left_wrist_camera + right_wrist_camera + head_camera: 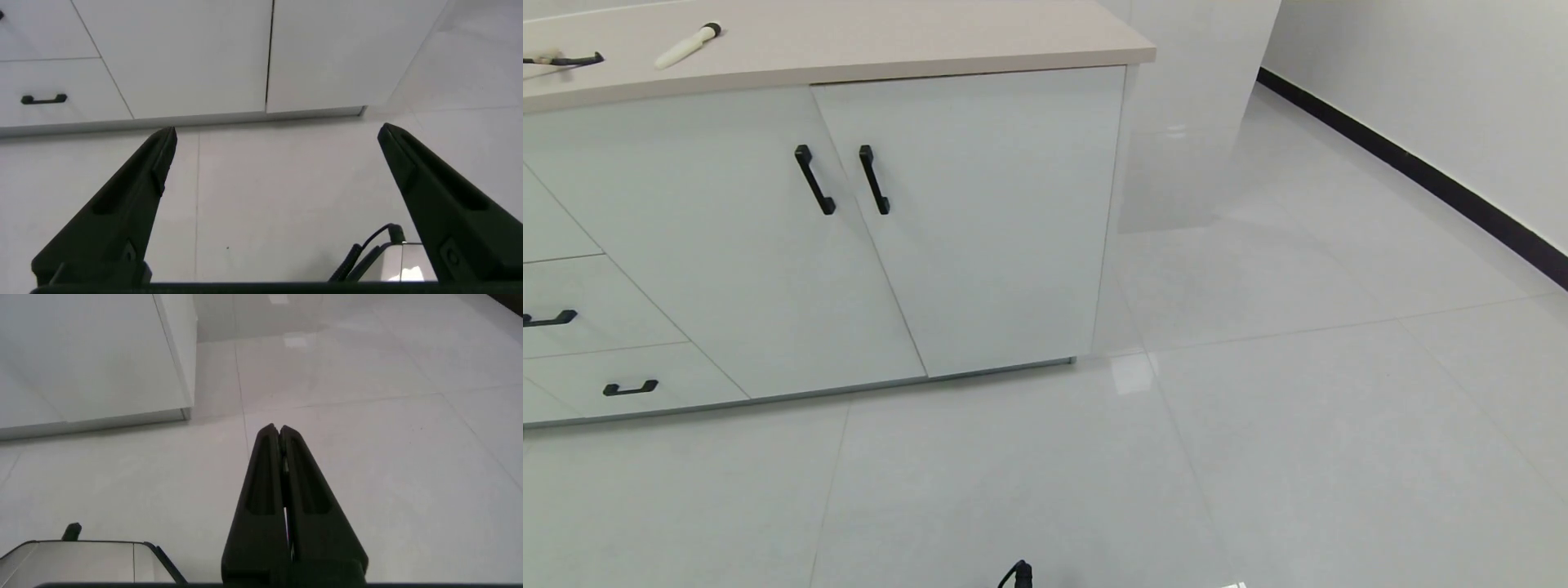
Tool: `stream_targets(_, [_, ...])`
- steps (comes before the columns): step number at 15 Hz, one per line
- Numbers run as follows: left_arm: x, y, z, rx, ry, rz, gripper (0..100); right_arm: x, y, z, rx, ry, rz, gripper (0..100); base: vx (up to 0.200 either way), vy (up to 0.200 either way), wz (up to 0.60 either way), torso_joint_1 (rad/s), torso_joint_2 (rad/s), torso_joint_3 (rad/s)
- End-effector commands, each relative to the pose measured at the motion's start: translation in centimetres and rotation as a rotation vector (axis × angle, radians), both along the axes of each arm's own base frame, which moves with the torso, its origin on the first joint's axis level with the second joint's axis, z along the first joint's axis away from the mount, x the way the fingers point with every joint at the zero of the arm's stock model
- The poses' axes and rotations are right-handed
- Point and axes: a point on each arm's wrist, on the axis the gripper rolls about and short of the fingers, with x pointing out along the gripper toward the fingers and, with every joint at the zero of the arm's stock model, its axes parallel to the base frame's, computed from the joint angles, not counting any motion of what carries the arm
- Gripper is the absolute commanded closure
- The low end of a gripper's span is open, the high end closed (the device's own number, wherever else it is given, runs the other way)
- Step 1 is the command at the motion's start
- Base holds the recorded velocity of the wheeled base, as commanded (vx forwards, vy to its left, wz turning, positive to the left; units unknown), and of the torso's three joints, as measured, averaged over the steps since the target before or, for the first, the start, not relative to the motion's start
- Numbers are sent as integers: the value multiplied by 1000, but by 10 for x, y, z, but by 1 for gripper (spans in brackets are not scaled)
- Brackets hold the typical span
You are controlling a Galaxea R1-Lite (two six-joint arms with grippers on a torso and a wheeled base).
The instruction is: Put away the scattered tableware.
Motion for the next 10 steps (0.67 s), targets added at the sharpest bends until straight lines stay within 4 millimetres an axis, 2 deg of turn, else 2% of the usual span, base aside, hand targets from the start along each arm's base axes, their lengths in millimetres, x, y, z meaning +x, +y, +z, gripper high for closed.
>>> stream_targets(1, [0,0,0,0,0,0,0,0,0,0,1,2,-1,100,0,200,0,7,-2,-2])
stream_targets(2, [0,0,0,0,2,0,0,0,0,0,0,2,-2,100,200,200,0,-2,2,7])
stream_targets(5, [0,0,0,0,0,0,0,0,0,0,0,4,-2,100,200,0,0,-2,-1,6])
stream_targets(8, [0,0,0,-3,0,2,0,0,0,0,0,2,-2,100,200,200,0,1,2,2])
stream_targets(10, [0,0,0,-2,2,2,0,0,0,0,0,2,-2,100,0,200,0,2,5,5])
